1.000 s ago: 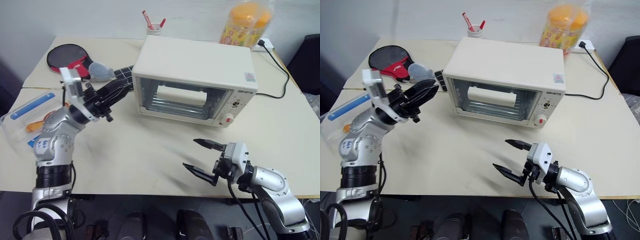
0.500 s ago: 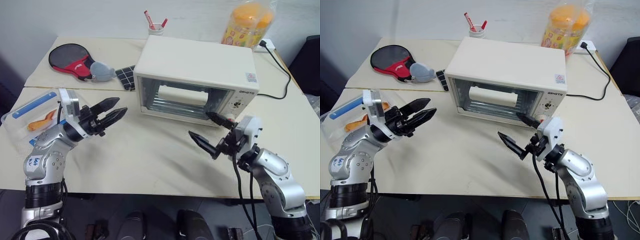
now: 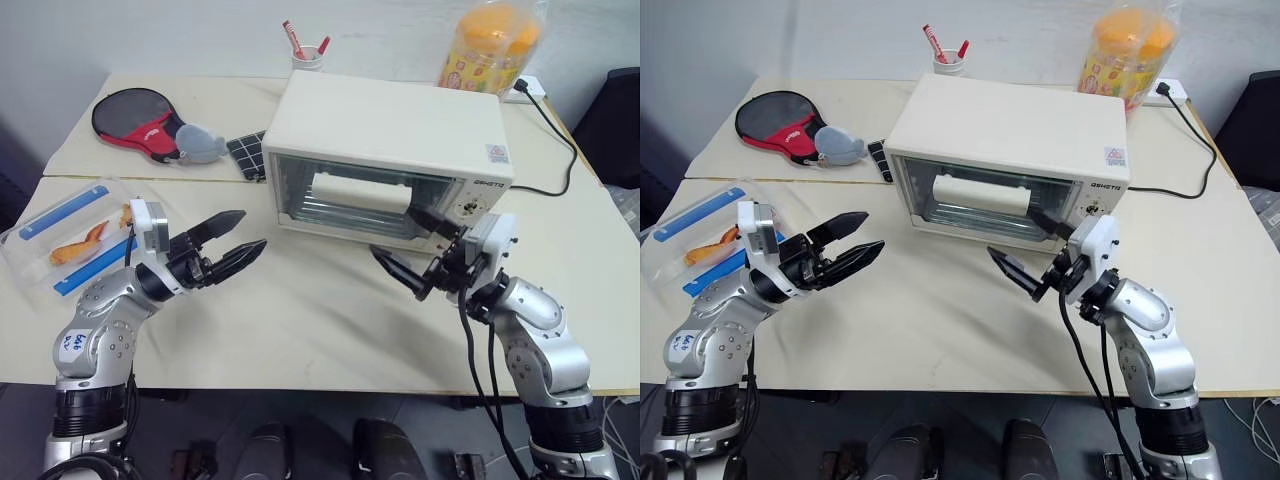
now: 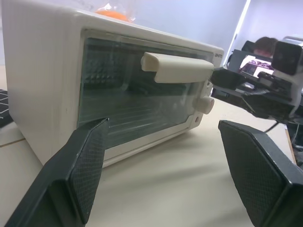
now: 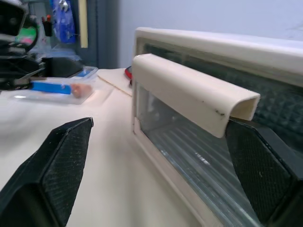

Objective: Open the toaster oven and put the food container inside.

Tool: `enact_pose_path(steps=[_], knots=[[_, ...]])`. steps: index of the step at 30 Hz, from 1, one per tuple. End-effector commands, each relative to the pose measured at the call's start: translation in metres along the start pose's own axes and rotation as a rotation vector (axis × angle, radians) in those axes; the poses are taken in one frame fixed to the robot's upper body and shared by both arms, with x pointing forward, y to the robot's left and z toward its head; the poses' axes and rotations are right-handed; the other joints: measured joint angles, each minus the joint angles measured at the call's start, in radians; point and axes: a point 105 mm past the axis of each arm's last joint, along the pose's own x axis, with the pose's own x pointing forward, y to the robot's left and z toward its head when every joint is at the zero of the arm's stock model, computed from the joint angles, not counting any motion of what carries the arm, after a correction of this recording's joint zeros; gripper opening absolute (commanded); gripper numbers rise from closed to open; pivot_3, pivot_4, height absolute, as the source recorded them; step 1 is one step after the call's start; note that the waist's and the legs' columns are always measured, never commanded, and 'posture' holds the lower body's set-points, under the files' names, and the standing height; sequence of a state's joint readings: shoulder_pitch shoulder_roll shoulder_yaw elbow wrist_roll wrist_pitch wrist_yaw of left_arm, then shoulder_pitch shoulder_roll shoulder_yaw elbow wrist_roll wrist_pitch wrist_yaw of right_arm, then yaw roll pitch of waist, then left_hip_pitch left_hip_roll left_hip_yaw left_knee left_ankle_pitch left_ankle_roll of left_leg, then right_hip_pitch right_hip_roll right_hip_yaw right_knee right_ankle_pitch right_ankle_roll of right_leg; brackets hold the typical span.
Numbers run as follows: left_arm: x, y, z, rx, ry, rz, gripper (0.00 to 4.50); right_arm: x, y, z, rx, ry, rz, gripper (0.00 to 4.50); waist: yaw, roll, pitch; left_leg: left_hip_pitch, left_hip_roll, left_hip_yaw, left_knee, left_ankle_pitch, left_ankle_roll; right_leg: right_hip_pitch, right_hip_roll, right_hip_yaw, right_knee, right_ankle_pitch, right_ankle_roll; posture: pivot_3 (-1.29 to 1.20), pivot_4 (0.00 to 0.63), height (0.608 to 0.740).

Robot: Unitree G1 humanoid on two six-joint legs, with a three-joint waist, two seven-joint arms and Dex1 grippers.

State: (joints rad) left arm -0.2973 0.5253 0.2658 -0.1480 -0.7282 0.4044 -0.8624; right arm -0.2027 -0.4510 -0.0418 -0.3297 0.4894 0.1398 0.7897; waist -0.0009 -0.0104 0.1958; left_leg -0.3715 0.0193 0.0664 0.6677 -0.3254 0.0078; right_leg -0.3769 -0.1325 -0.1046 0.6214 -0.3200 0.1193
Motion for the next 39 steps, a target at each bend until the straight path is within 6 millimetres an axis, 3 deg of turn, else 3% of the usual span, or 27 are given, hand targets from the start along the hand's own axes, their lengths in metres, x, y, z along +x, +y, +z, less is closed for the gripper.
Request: enact_pose_path(steps=[1,5,8,10,14,20,24,27,30,34,37,39], knots=[[-0.002,0.004,0.012,0.038,-0.038,0.020,3.91,-0.004,0.019,0.007,-0.065,0.001,0.095,4.50,0.000,0.000,0.000,0.000,0.000,0.000,0.000,0.000,0.000,0.000,0.000,0.000,0.000,0.000,0.000,0.00,0.150,0.740],[-0.005,0.017,0.026,0.047,-0.089,0.051,3.91,-0.020,0.038,-0.012,-0.085,0.098,0.170,4.50,0.001,0.000,0.000,0.000,0.000,0.000,0.000,0.000,0.000,0.000,0.000,0.000,0.000,0.000,0.000,0.00,0.150,0.740],[-0.003,0.032,0.037,0.036,-0.129,0.092,3.40,-0.027,0.044,-0.018,-0.084,0.119,0.176,4.50,0.002,0.000,0.000,0.000,-0.001,0.000,0.000,0.000,0.000,0.000,0.000,0.000,0.000,0.000,0.000,0.00,0.150,0.740],[0.004,0.040,0.038,0.011,-0.150,0.101,2.84,-0.027,0.041,-0.017,-0.059,0.096,0.134,4.50,0.002,0.000,0.000,0.000,-0.001,0.000,0.001,0.000,0.000,0.000,0.000,0.000,0.001,0.000,0.000,0.00,0.150,0.740],[0.029,0.043,0.022,0.046,-0.064,0.048,1.62,-0.025,0.043,-0.019,-0.065,0.102,0.145,4.50,0.003,0.000,0.000,0.001,-0.002,0.000,0.001,0.000,0.000,0.000,0.000,0.000,0.001,0.000,0.000,0.00,0.150,0.740],[0.057,0.033,0.007,0.080,-0.028,-0.083,0.03,-0.024,0.038,-0.018,-0.082,0.107,0.139,4.50,0.003,-0.001,0.000,0.000,-0.005,0.000,0.001,0.000,0.000,0.000,0.000,-0.001,0.000,0.000,0.000,0.00,0.150,0.740],[0.064,0.017,-0.003,0.052,-0.003,-0.186,0.03,-0.031,0.037,-0.020,-0.078,0.133,0.113,4.50,0.001,-0.001,0.000,0.000,-0.004,0.000,0.001,0.000,0.000,0.000,0.001,-0.001,0.000,0.000,0.000,0.00,0.150,0.740],[0.059,0.014,-0.018,0.060,0.086,-0.212,0.03,-0.046,0.037,-0.020,-0.035,0.133,0.045,4.50,0.004,-0.001,0.000,0.000,-0.004,0.000,0.001,0.000,0.000,0.000,0.000,-0.001,0.000,0.000,0.000,0.00,0.150,0.740],[0.052,0.014,-0.030,0.047,0.145,-0.221,0.03,-0.075,0.041,-0.024,-0.011,0.177,-0.041,4.50,0.009,0.000,0.000,0.000,-0.004,0.000,0.001,0.000,0.000,0.000,0.000,-0.001,0.000,0.000,0.000,0.00,0.150,0.740],[0.041,0.011,-0.054,0.137,0.287,-0.240,0.03,-0.130,0.044,-0.035,-0.007,0.317,-0.177,4.50,0.024,0.000,0.000,0.001,-0.005,0.001,0.001,0.000,0.001,0.001,0.000,0.000,0.000,0.000,0.000,0.00,0.150,0.740],[0.041,0.010,-0.060,0.113,0.287,-0.212,0.03,-0.153,0.036,-0.035,-0.024,0.367,-0.257,4.50,0.024,-0.001,0.000,0.001,-0.003,0.001,0.001,0.000,0.001,0.001,0.000,0.001,0.000,0.000,0.001,0.00,0.150,0.740],[0.040,0.010,-0.065,0.128,0.305,-0.201,0.03,-0.157,0.034,-0.035,-0.025,0.386,-0.272,4.50,0.022,-0.001,0.000,0.002,-0.002,0.001,0.001,0.001,0.002,0.001,-0.001,0.002,0.000,0.001,0.001,0.00,0.150,0.740]])
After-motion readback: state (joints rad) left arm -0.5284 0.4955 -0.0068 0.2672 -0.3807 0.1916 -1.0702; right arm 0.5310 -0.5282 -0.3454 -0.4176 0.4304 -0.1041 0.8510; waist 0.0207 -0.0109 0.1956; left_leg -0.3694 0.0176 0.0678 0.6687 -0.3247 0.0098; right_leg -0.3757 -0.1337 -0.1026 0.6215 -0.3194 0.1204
